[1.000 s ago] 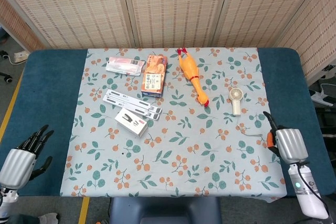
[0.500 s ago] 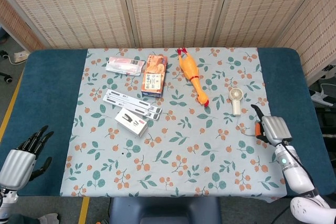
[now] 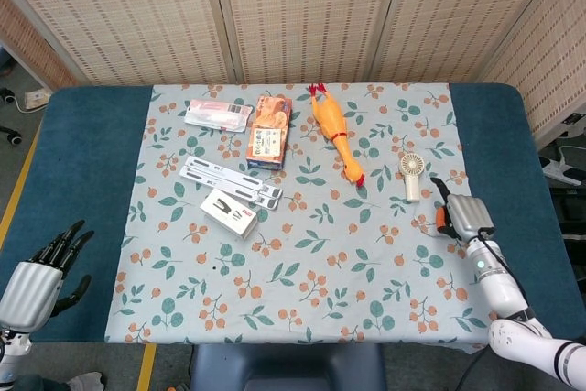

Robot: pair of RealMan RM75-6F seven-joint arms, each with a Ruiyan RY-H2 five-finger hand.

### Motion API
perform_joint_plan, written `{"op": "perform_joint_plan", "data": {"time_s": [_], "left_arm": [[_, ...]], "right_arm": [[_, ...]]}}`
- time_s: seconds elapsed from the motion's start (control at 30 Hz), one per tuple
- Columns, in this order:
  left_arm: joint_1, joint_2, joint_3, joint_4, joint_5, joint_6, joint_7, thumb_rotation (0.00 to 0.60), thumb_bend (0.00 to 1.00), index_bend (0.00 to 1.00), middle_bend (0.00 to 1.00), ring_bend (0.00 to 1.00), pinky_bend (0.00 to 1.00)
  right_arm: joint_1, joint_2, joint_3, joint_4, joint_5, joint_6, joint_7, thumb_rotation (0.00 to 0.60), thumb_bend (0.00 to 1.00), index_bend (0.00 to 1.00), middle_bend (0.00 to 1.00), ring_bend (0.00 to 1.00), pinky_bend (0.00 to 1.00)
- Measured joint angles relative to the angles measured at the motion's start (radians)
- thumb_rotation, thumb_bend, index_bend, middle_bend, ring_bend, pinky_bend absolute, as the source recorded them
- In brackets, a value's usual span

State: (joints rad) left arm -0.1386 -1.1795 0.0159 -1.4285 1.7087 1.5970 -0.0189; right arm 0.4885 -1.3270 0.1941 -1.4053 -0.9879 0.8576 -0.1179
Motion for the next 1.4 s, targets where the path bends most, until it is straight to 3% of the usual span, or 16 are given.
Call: {"op": "perform_joint_plan", "data": {"time_s": [0.57, 1.4], "left_arm": [[-0.001, 0.001, 0.003, -0.010, 0.001, -0.009, 0.019, 0.600, 0.38, 0.11, 0.03, 0.15, 0.43], [0.000, 0.003, 0.006, -0.009, 0.003, -0.012, 0.017, 0.600, 0.38, 0.11, 0.03, 0.15, 0.43]], "right_arm": [[0.029, -0.085, 0.001, 0.170, 0.003, -0.048, 0.071, 0.600, 0.70, 0.05, 0.77, 0.57, 0.73], [0.066, -0.174, -0.006, 0.272, -0.039, -0.096, 0.121, 0.600, 0.70, 0.05, 0.77, 0.57, 0.73]]}}
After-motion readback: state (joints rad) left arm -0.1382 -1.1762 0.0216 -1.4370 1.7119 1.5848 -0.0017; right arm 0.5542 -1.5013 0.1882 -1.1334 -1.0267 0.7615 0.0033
